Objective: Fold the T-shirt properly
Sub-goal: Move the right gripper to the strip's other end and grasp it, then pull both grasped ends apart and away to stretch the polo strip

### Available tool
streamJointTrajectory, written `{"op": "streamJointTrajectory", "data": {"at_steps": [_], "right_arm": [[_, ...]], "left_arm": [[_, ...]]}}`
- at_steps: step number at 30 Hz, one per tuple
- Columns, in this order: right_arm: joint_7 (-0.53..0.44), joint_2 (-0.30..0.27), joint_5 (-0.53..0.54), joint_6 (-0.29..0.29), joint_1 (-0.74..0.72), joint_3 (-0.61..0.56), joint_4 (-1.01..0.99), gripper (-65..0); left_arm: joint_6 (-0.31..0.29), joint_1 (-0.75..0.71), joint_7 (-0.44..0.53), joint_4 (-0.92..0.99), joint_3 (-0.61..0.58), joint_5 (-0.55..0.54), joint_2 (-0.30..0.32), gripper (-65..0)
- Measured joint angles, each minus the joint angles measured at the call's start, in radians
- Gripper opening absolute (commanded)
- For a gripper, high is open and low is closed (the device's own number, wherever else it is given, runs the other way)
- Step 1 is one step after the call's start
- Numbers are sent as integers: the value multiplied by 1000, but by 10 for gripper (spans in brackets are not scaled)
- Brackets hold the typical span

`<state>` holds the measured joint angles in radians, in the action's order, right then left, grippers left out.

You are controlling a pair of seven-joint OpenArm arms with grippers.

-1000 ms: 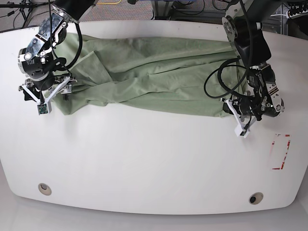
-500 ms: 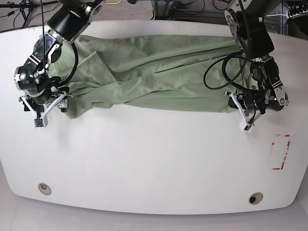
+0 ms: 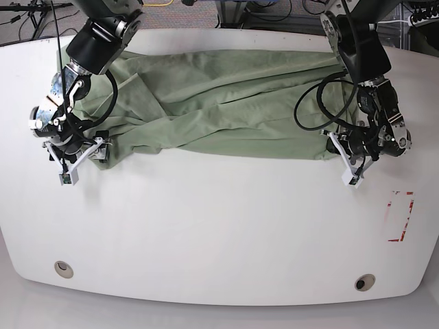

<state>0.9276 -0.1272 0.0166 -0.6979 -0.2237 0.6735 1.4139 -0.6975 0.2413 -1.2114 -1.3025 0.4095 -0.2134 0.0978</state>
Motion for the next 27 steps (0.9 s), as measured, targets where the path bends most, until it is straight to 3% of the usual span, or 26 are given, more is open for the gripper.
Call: {"op": "streamJointTrajectory", "data": {"at_steps": [3, 9, 12, 14, 18, 27], "right_arm": [[-17, -6, -1, 2, -24, 2, -67, -258], [-53, -28, 10, 1, -39, 0, -111, -636], [-48, -36, 6, 2, -46, 2, -112, -650], [-53, -37, 6, 2, -49, 2, -111, -621], [-35, -33, 13, 1, -47, 5, -83, -650], [116, -28, 21, -2, 21, 6, 180, -650]], "left_arm": [[0, 0, 0, 0, 0, 0, 0, -590], [0, 0, -1, 0, -3, 0, 0, -590], [0, 0, -2, 0, -3, 2, 0, -590], [0, 0, -1, 0, -3, 3, 0, -590], [0, 0, 0, 2, -6, -2, 14, -590], [0, -3, -3, 3, -4, 0, 36, -590]]}}
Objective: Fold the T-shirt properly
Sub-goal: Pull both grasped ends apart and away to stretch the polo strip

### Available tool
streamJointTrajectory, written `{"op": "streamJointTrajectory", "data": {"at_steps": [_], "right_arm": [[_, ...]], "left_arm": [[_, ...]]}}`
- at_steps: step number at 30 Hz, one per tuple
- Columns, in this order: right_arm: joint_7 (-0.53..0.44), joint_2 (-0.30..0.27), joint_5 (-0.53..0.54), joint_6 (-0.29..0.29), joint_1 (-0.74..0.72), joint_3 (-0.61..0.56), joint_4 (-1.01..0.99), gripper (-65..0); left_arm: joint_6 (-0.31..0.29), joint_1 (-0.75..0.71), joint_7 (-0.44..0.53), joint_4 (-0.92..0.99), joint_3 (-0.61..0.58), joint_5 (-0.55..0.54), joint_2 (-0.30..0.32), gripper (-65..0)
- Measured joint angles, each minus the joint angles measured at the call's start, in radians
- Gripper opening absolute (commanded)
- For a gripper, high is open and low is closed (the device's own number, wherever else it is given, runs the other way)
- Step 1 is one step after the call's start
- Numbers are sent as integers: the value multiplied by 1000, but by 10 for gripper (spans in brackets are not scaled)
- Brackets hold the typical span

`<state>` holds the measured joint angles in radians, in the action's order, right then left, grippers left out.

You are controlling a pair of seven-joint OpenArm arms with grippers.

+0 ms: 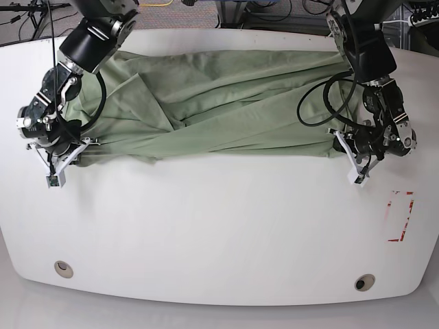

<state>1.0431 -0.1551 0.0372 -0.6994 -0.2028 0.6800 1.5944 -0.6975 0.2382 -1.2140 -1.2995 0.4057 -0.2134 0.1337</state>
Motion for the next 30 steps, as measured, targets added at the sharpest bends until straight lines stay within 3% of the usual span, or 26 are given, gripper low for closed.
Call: {"op": "streamJointTrajectory", "data": {"at_steps": [10, 18, 24, 30], "right_arm": [[174, 64, 12, 0, 90, -7, 309, -650], [283, 92, 13, 0, 163, -6, 407, -650], [294, 89, 119, 0, 231, -2, 407, -650], [301, 77, 155, 0, 293, 0, 407, -650]], "left_arm": [[-3, -5, 1, 5, -1, -5, 19, -589], [-3, -11, 8, 3, -1, -8, 21, -589], [-3, -11, 8, 3, -1, -8, 21, -587], [-3, -11, 9, 3, -1, -8, 21, -587]]}}
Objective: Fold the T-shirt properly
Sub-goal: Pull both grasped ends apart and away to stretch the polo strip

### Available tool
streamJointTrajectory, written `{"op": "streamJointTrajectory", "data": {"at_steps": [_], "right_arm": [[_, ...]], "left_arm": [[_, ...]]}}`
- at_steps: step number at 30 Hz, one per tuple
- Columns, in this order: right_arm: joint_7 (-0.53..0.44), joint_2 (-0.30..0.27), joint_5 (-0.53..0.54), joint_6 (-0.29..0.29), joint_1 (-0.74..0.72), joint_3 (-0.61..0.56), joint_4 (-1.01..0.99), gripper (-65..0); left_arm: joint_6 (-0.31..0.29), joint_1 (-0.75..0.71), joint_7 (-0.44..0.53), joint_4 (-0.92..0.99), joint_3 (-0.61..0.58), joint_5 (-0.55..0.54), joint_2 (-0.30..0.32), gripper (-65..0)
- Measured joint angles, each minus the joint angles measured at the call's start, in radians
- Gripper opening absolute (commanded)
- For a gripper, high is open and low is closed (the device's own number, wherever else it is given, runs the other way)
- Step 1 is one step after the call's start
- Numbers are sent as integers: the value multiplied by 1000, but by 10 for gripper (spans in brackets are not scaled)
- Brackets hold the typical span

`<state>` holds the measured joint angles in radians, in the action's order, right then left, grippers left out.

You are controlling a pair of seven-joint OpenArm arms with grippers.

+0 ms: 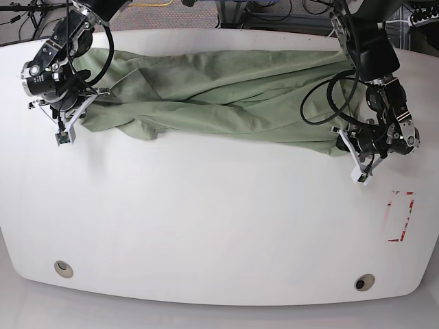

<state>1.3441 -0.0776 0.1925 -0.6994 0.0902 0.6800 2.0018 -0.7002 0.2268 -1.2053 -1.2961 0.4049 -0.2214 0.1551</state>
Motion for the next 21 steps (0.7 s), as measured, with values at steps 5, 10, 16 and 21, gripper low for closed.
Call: {"op": "streamJointTrajectory", "data": {"at_steps": [5, 10, 16, 21], "right_arm": [[-5, 0, 13, 0, 41, 0, 0, -650], [-4, 0, 16, 0, 87, -1, 0, -650], [-7, 0, 15, 0, 134, -1, 0, -650], [-8, 0, 15, 0, 177, -2, -1, -650]], "left_arm": [[0, 0, 0, 0, 0, 1, 0, -587], [0, 1, 0, 0, 0, 0, 1, -587], [0, 1, 0, 0, 0, 1, 1, -587], [0, 2, -1, 0, 0, 1, 1, -586]]}}
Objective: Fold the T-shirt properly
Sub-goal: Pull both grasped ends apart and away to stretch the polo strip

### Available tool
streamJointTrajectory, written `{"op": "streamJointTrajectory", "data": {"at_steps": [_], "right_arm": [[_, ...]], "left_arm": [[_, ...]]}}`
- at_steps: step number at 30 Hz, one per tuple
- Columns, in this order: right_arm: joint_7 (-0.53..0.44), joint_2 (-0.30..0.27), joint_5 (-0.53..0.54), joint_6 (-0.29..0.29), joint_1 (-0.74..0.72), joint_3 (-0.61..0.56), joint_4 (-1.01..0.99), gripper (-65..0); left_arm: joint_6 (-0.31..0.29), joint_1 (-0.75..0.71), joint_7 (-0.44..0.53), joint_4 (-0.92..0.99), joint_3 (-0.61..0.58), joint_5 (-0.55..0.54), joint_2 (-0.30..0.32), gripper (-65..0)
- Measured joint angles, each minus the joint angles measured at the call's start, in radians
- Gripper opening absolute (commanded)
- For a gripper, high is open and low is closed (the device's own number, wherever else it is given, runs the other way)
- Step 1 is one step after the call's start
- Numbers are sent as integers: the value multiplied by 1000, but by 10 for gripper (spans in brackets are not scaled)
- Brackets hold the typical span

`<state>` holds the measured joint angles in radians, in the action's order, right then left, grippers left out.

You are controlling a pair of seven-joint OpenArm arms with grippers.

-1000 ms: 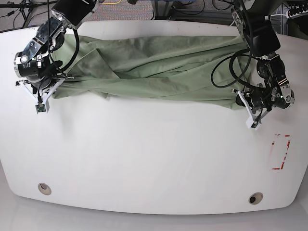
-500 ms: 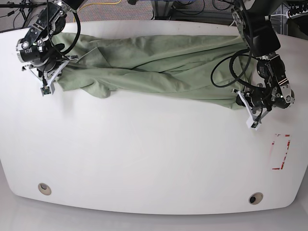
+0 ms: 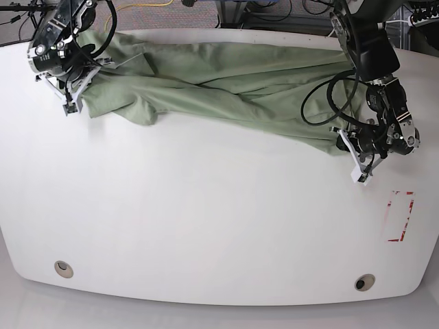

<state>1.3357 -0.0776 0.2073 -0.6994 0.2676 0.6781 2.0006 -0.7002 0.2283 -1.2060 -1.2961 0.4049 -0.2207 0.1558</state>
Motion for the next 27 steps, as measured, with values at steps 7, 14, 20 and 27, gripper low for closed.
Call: {"op": "streamJointTrajectory", "data": {"at_steps": [7, 14, 20, 27], "right_arm": [[-33, 2, -1, 0, 8, -2, -14, -650], [-64, 2, -1, 0, 19, -5, -14, -650], [-68, 2, 0, 0, 22, -5, -14, -650], [-68, 3, 0, 0, 21, -7, -14, -650]], "left_arm": [[0, 8, -30, -9, 0, 0, -2, -475], [3, 21, -148, -98, 7, 40, -3, -285], [3, 27, -192, -223, 22, 28, -8, -278], [3, -32, -184, -291, 37, -170, 2, -278]]}}
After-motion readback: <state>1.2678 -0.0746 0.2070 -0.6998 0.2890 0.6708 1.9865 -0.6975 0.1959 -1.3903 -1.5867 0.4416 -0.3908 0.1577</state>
